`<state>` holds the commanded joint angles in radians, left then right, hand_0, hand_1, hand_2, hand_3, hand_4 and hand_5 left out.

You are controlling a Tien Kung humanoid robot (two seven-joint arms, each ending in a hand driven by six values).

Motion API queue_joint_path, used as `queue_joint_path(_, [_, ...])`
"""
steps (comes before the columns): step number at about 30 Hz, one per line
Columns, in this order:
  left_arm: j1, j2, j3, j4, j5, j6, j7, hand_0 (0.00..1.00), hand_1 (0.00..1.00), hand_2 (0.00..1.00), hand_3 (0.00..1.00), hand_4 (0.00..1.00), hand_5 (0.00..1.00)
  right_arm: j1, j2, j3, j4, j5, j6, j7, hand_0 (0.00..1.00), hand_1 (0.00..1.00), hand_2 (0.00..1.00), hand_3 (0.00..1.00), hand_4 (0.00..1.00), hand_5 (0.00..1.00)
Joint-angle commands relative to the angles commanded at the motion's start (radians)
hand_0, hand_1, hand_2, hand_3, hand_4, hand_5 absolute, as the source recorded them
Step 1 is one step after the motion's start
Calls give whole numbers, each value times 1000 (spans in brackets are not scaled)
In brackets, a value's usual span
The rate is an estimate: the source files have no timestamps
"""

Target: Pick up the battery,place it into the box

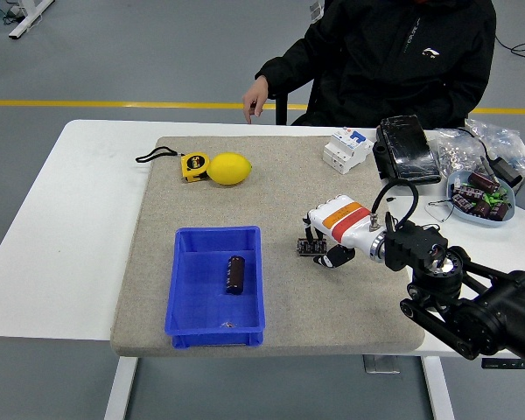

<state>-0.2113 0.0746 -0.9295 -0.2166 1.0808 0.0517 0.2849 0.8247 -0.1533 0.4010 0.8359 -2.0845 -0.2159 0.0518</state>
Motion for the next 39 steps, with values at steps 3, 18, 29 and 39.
queue_joint_path(3, [1,0,0,0,1,-1,1,732,697,654,584,632,538,-2,2,3,0,8,0,-3,254,310,415,470,870,145])
queue_joint_path(18, [7,0,-3,-1,8,-2,3,734,699,654,585,632,537,-4,20,29,13,33,17,-26,283,378,464,498,851,173])
queue_joint_path(29, [1,-1,2,-1,5,-3,1,734,699,654,585,632,539,-4,41,17,-20,57,51,-39,300,412,493,513,865,175])
queue_joint_path(39, [-3,-2,7,-1,-3,-1,-2,734,699,654,585,632,537,0,48,19,-56,76,54,-40,301,415,497,514,876,192])
